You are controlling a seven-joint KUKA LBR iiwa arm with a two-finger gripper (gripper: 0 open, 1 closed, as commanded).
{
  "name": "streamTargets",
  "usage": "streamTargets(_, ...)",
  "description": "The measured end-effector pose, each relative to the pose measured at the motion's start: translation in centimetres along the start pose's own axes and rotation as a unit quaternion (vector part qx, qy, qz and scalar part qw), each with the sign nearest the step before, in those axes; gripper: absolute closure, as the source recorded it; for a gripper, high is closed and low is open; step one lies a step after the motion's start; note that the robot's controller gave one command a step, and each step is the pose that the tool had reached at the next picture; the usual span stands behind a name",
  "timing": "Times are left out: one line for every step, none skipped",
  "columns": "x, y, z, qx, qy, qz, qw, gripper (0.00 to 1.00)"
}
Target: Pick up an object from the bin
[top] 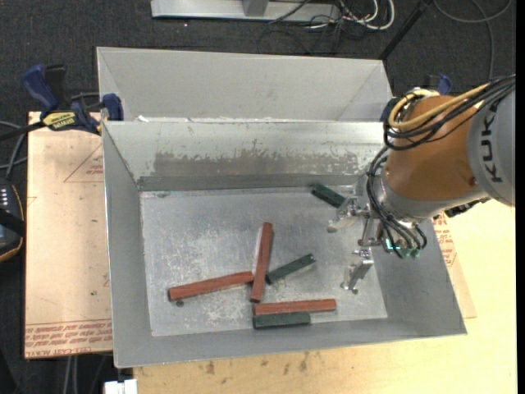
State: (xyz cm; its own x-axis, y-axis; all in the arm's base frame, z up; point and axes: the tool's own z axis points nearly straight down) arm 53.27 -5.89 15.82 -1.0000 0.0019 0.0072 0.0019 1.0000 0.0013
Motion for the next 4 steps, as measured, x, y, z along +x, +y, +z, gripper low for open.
streamTargets(-0.2, 0.0, -0.4, 0.0, -0.0039, -0.001, 1.0, 0.0)
streamTargets(-2.4, 2.6, 7.6, 0.003, -0.0122, -0.131, 0.9913, 1.0)
streamTargets(-2.4, 2.6, 7.6, 0.003, -0.0123, -0.131, 0.9913, 1.0)
streamTargets(-2.2, 0.9, -10.7, 0.002, -0.0097, -0.099, 0.995, 1.0)
